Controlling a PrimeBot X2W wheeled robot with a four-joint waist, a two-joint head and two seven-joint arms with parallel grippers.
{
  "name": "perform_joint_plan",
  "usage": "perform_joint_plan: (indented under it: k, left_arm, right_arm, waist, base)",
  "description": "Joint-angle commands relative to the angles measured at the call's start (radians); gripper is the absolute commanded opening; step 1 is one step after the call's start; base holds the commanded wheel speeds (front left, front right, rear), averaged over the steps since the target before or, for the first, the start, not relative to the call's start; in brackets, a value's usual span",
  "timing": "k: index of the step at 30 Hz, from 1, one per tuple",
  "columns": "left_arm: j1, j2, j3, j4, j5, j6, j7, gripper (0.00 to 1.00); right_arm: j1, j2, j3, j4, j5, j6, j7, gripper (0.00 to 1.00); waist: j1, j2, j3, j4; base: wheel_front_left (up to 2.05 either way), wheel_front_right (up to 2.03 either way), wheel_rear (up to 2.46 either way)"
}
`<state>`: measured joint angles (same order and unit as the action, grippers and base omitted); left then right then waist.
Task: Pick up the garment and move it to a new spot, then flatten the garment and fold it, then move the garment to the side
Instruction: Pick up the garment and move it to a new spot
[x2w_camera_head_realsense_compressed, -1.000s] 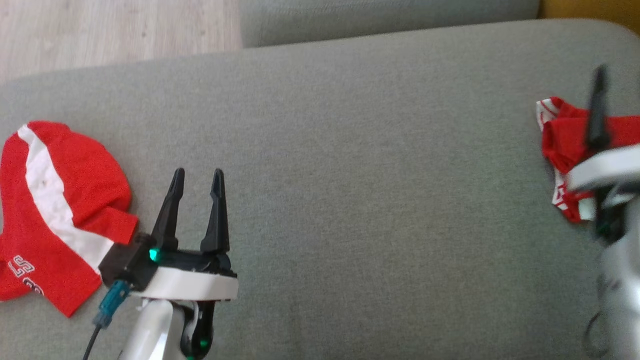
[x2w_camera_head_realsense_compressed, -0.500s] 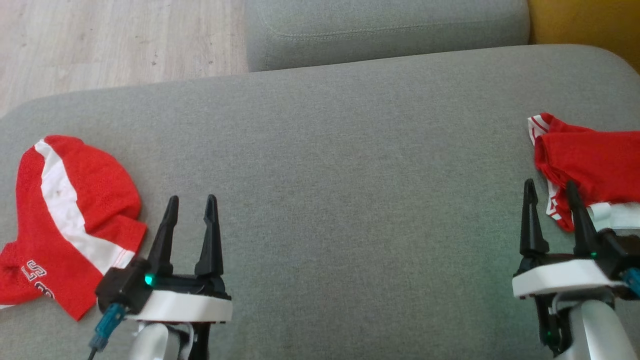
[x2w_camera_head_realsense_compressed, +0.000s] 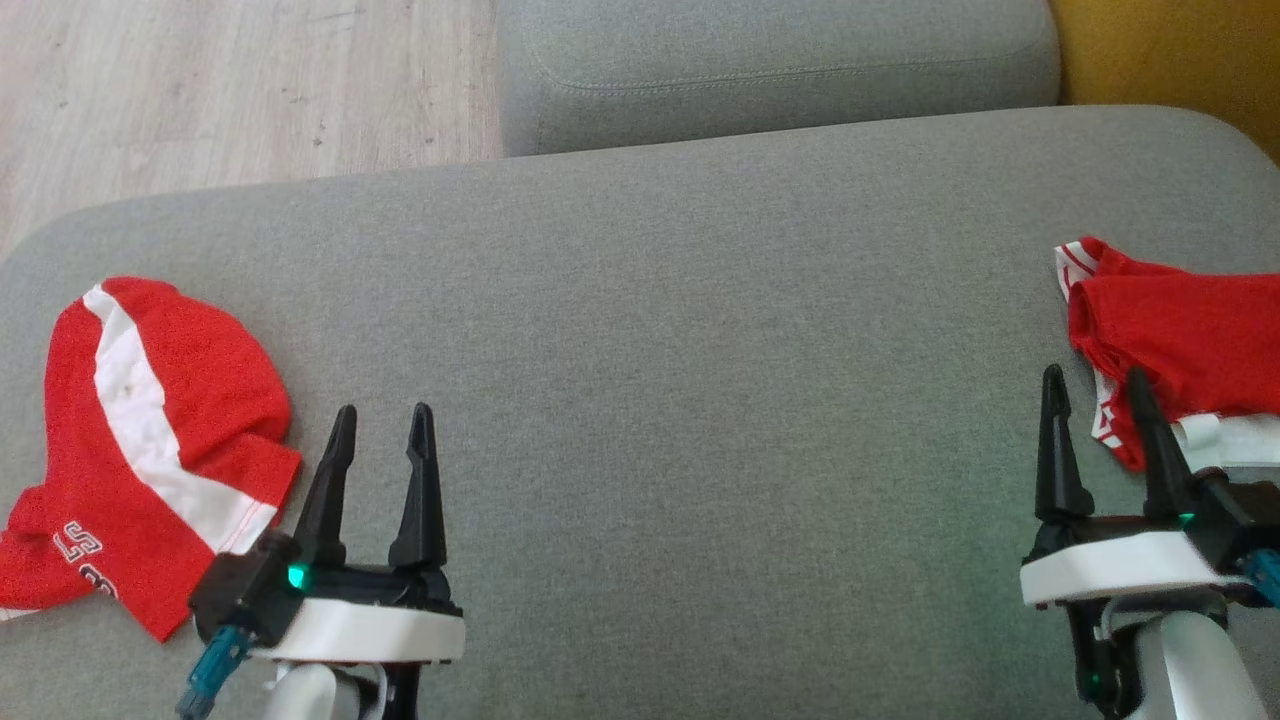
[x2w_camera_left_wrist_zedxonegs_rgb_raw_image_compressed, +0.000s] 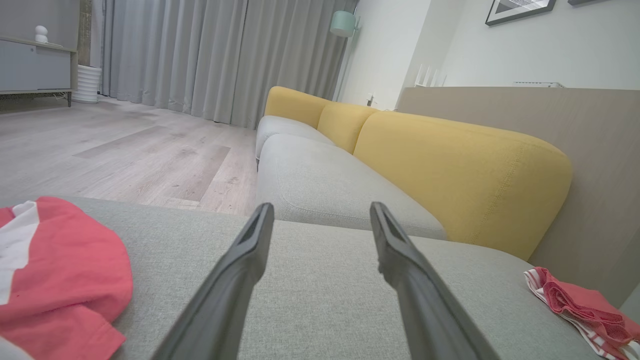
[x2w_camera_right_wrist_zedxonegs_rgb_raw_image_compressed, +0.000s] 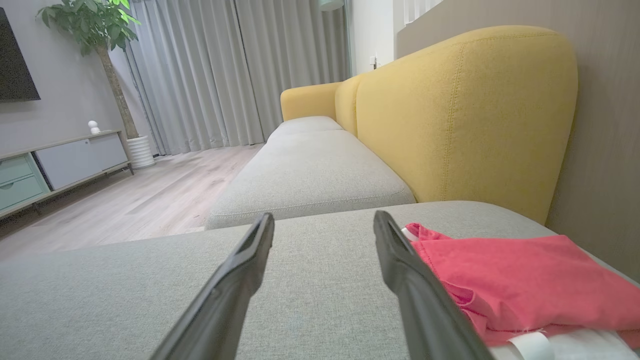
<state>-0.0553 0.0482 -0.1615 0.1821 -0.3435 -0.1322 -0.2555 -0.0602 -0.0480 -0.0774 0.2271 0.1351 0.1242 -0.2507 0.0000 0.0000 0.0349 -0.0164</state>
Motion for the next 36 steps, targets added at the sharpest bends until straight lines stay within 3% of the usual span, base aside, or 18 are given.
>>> perform_joint_plan:
  k: [1,36]
  left_arm:
    - [-0.027,0.002,0.029,-0.033,0.002,0.002,-0.006,1.0]
    - [-0.03,0.002,0.028,-0.031,0.018,0.002,-0.006,1.0]
  right_arm:
    - [-0.017,-0.002,0.027,-0.037,0.006,0.007,-0.011,1.0]
    - [-0.01,-0.002,0.049,-0.036,0.027,0.007,-0.011,1.0]
  waist:
    - [0.0,0.0,-0.002,0.0]
    - [0.0,0.0,-0.004,0.016]
  base:
    - [0.0,0.0,0.0]
    - [0.0,0.0,0.0]
